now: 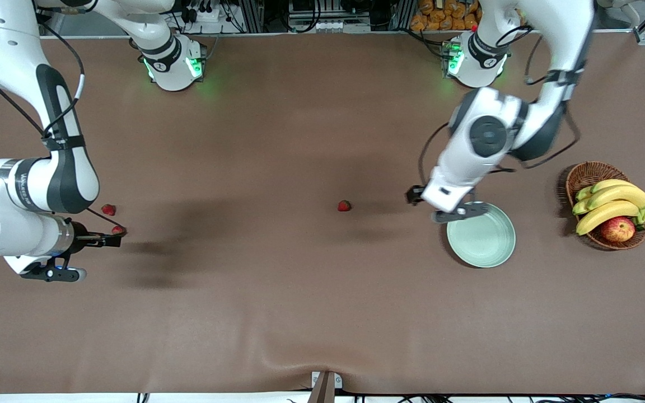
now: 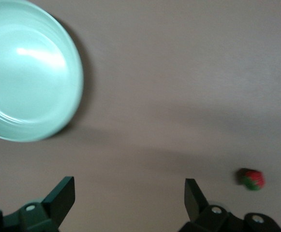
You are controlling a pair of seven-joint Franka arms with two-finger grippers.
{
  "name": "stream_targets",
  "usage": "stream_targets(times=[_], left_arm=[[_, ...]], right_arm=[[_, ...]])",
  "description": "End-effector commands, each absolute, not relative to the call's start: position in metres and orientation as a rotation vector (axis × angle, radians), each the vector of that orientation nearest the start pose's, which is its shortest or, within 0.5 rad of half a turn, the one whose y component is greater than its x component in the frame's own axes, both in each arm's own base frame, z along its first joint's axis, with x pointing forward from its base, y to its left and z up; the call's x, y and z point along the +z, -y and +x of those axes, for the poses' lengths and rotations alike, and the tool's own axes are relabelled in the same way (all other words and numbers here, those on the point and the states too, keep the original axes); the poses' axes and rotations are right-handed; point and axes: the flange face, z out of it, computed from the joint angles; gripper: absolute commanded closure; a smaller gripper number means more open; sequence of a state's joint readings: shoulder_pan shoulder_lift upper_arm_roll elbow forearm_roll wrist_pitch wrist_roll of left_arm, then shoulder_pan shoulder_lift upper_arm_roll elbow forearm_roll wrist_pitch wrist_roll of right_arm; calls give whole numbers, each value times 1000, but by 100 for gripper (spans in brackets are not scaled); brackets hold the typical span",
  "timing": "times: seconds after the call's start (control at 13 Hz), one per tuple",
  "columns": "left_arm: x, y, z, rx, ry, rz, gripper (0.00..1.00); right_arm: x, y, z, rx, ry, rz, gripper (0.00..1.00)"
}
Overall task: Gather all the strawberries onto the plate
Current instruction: 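Move the right gripper back while the left gripper reaches the strawberry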
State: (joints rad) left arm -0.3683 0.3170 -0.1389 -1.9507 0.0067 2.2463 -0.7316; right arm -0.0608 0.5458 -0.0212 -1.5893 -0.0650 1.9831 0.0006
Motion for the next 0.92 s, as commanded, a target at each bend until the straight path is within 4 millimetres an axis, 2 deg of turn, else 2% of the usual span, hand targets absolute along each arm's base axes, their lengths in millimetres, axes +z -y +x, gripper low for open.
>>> stream_targets(times=[0.0, 0.08, 0.23, 0.38, 0.54, 0.77, 0.84], left_arm=[[295, 353, 544, 73, 519, -3142, 0], [290, 378, 543, 74, 560, -3143, 0], [274, 404, 547, 88, 642, -3137, 0], [246, 425, 544, 113, 676, -3123, 0], [226, 454, 532, 109, 697, -3131, 2], [219, 459, 528, 107, 722, -3139, 10], [218, 463, 525, 128, 730, -3142, 13]], right_arm=[[272, 81, 667, 246, 2, -3195, 0], [257, 84, 664, 260, 0, -3191, 0], [227, 90, 657, 270, 27, -3183, 0], [209, 99, 651, 288, 40, -3175, 0], [200, 100, 645, 319, 41, -3169, 0], [190, 98, 636, 369, 45, -3158, 1], [189, 98, 636, 373, 45, -3157, 8]])
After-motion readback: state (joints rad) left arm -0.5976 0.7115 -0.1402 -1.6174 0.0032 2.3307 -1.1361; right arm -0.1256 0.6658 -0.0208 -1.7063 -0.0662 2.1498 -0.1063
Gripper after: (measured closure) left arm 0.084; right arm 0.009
